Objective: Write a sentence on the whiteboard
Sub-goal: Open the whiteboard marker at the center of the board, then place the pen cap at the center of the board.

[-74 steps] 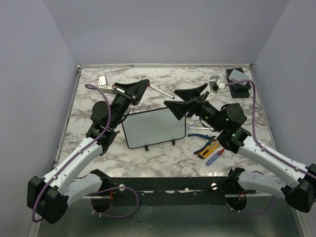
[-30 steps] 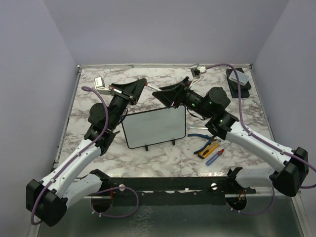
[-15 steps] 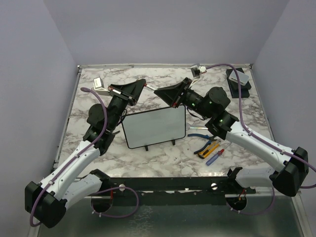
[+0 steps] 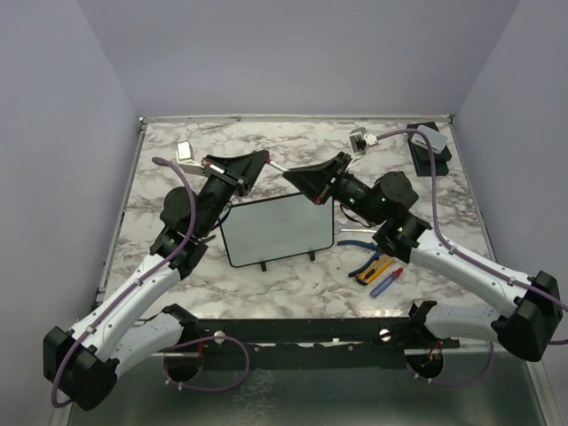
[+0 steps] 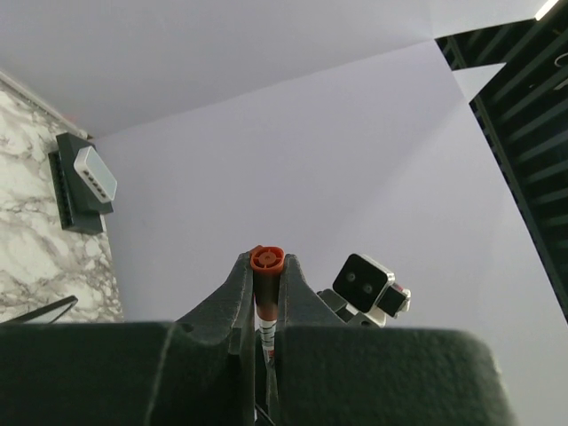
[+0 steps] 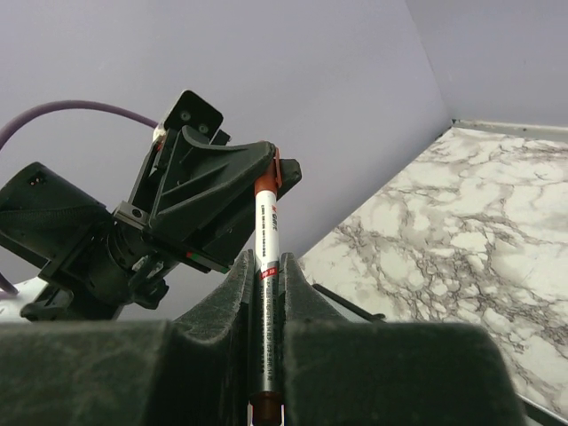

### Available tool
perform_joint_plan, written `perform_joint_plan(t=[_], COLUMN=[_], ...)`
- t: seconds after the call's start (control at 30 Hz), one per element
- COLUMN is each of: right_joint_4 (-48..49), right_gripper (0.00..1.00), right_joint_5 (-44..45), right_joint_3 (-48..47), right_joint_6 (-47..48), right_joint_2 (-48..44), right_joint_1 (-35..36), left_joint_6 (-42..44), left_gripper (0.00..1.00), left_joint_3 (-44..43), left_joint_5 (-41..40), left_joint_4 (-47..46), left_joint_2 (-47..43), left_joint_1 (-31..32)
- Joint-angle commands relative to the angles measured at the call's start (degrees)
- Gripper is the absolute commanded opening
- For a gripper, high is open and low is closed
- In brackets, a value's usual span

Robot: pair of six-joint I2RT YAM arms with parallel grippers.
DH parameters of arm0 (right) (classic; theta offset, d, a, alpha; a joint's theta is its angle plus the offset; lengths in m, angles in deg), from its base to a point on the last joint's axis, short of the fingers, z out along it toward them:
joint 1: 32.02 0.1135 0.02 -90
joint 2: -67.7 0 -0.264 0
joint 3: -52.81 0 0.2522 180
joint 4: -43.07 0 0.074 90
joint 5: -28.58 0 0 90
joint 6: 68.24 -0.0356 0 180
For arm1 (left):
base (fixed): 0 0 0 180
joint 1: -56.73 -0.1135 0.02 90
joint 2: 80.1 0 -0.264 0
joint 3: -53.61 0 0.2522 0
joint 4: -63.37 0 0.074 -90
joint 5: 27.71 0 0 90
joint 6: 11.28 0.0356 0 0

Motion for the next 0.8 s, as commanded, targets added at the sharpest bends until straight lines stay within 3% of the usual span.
perform_joint_plan(t=[0.0, 0.6, 0.67, 0.77], right_joint_4=[0.14, -7.46, -9.74, -16.78], right_gripper=[0.01, 0.00, 0.00, 0.01], right_joint_5=[3.98, 6.47, 8.87, 17.55], right_joint_3=[2.69, 7.33, 7.27, 5.18], right_joint_6=[2.82, 2.46, 3.19, 5.10], right_joint_2=[-4.91, -12.56, -14.17, -16.83], right_joint_1=[0.12, 0.12, 0.12, 0.12], left_joint_6=[2.37, 1.08, 5.75, 20.08], left_gripper=[0.00, 0.00, 0.00, 0.00], left_joint_3=[-1.26, -1.85, -3.62, -10.26], left_joint_5=[-6.85, -5.21, -3.12, 0.83], left_joint_4=[0.38, 0.39, 3.91, 16.75], left_joint_2=[-1.69, -1.62, -2.05, -2.82], left_joint_1=[-2.18, -14.05, -14.54, -14.65])
